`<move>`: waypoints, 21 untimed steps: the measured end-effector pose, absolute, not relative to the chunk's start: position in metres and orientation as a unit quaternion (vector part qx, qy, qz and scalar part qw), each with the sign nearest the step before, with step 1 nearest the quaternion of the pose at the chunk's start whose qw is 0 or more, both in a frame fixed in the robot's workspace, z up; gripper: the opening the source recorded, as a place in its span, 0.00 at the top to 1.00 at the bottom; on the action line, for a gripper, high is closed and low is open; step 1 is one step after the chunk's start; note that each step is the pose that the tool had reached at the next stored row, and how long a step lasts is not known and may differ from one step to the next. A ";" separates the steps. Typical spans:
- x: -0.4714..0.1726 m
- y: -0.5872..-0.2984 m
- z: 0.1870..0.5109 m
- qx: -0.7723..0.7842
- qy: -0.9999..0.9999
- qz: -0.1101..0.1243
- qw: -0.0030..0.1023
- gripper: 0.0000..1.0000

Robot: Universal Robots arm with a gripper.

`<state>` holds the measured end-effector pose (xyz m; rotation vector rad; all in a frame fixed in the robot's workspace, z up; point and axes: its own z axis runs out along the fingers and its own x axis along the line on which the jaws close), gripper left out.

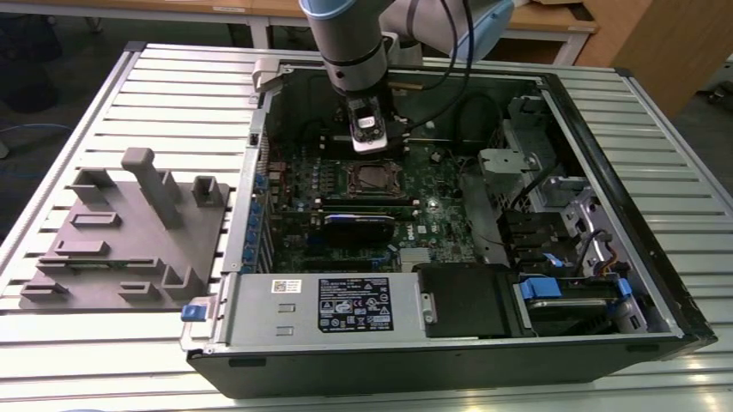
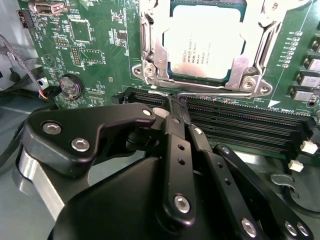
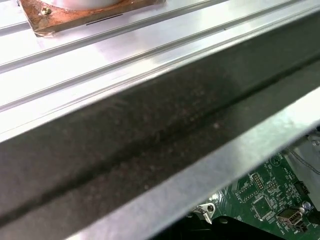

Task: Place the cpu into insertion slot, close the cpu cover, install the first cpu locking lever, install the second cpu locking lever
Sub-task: 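Install the first cpu locking lever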

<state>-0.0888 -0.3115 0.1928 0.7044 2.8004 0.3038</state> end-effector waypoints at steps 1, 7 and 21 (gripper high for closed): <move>-0.089 -0.312 0.193 0.241 0.958 0.104 0.119 0.90; -0.089 -0.312 0.193 0.241 0.958 0.103 0.119 0.90; -0.088 -0.315 0.192 0.241 0.958 0.103 0.119 0.90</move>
